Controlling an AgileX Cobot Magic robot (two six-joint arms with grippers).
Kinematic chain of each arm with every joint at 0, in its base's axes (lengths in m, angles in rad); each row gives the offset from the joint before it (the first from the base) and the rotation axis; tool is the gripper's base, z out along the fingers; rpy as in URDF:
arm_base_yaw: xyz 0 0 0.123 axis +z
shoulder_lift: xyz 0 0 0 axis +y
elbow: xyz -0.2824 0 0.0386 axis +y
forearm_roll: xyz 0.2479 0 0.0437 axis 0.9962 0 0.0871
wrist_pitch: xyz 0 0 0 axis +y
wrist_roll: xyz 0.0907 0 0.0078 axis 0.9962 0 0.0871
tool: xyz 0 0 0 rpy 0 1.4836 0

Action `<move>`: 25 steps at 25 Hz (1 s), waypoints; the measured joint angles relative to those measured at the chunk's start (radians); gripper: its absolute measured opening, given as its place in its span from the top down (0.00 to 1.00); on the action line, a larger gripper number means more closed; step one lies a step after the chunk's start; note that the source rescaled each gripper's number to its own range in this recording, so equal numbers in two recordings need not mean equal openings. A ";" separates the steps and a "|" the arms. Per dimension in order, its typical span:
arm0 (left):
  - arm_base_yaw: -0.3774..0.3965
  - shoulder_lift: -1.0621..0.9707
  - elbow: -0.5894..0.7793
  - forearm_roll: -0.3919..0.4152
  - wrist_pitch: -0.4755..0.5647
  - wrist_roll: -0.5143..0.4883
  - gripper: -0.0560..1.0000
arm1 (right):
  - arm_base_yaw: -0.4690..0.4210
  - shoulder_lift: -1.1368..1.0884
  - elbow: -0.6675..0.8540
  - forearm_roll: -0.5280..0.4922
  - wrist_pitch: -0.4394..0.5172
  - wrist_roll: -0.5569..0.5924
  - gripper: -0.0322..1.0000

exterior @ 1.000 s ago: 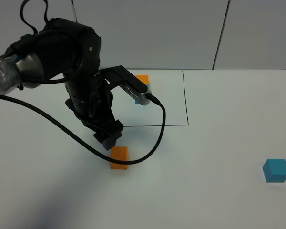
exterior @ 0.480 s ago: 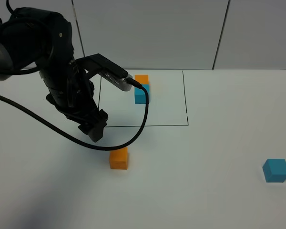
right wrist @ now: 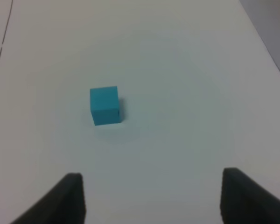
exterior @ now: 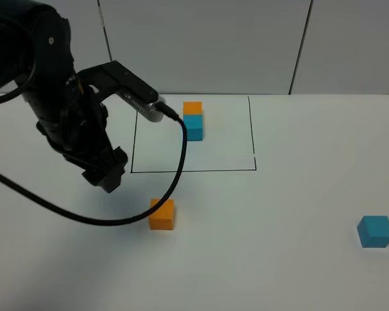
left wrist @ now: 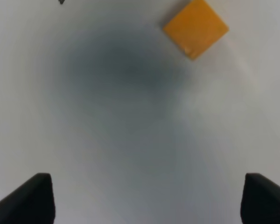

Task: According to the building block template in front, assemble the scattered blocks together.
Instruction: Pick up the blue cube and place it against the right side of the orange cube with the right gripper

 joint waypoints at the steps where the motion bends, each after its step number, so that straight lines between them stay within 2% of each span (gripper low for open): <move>1: 0.000 -0.018 0.028 0.007 0.000 -0.001 0.02 | 0.000 0.000 0.000 0.000 0.000 0.000 0.42; 7: 0.000 -0.144 0.250 0.012 -0.015 -0.026 0.02 | 0.000 0.000 0.000 0.000 0.000 0.000 0.42; 10: 0.000 -0.223 0.351 0.012 -0.071 -0.033 0.02 | 0.000 0.000 0.000 0.000 0.000 0.000 0.42; 14: 0.000 -0.337 0.443 0.012 -0.134 -0.065 0.02 | 0.000 0.000 0.000 0.000 0.000 0.000 0.42; 21: 0.000 -0.526 0.557 0.018 -0.175 -0.119 0.02 | 0.000 0.000 0.000 0.000 0.000 0.000 0.42; 25: 0.000 -0.658 0.676 0.071 -0.236 -0.182 0.02 | 0.000 0.000 0.000 0.000 0.000 0.000 0.42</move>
